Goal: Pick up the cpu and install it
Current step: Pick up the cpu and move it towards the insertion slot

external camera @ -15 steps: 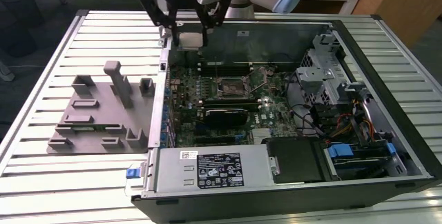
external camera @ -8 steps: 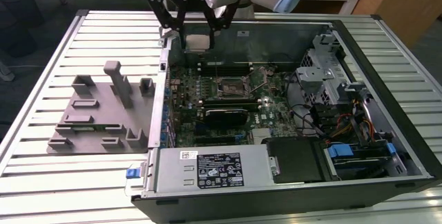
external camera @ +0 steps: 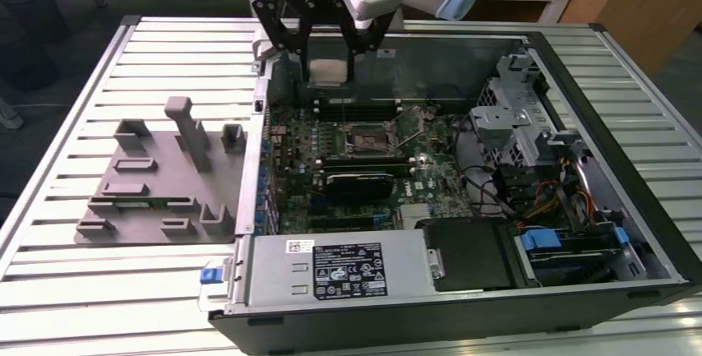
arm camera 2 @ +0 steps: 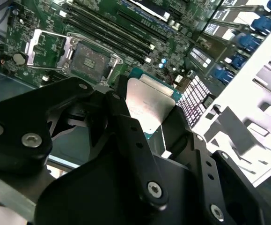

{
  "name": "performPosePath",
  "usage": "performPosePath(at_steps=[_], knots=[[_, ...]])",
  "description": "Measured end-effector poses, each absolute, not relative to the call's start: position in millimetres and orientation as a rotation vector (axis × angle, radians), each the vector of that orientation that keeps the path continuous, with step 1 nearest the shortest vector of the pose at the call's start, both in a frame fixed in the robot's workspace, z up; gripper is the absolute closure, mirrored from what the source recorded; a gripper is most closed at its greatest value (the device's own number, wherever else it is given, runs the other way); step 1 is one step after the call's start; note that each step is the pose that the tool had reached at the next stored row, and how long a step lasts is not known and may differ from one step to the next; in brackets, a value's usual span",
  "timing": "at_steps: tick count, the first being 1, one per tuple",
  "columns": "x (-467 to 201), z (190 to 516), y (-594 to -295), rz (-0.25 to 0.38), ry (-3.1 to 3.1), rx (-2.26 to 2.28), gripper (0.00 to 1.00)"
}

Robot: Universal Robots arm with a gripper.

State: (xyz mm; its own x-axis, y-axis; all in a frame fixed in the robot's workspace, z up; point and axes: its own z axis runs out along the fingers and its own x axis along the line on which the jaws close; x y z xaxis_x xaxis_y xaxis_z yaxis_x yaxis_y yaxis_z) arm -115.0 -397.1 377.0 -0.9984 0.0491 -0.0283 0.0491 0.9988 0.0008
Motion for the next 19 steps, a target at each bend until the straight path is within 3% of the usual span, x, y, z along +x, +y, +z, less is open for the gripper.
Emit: performPosePath(at_steps=[19], knots=[[-86,355,-397,0.000,3.113,0.076,0.46]])
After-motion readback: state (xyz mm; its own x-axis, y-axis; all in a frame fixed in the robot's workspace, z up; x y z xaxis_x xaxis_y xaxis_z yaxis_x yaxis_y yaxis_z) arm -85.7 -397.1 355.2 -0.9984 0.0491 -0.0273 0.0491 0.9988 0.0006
